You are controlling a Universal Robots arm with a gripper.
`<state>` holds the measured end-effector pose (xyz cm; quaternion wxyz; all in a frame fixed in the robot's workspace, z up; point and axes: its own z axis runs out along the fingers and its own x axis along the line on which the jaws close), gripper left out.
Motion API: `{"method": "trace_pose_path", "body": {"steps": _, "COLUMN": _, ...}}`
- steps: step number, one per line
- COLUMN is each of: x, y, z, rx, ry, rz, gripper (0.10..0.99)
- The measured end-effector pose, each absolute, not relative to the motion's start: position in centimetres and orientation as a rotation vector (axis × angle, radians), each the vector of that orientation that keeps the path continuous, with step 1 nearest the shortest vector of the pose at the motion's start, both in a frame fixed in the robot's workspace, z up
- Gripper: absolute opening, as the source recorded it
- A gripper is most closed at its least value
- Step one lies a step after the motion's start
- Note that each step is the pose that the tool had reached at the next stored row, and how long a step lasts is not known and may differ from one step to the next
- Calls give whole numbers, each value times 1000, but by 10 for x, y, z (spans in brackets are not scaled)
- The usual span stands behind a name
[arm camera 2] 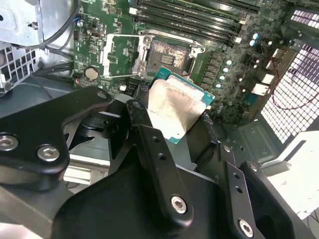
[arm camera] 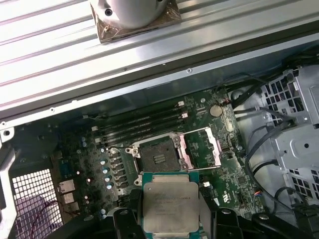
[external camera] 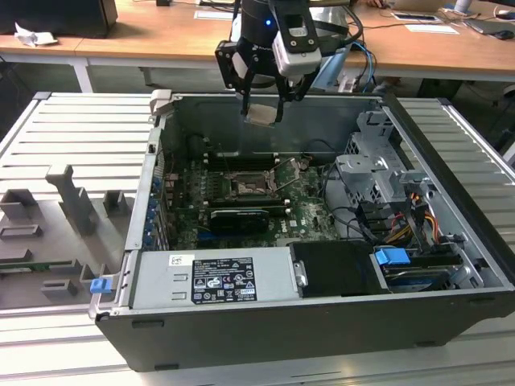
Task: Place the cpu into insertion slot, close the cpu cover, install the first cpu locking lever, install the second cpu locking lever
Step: 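Place the cpu into insertion slot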
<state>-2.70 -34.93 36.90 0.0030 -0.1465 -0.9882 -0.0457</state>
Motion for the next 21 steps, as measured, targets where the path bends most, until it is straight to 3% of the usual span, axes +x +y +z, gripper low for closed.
{"method": "trace_pose_path", "body": {"steps": 21, "x": -27, "y": -349, "z": 368, "rx": -578, "ry": -3082, "rz": -143, "gripper": 541}}
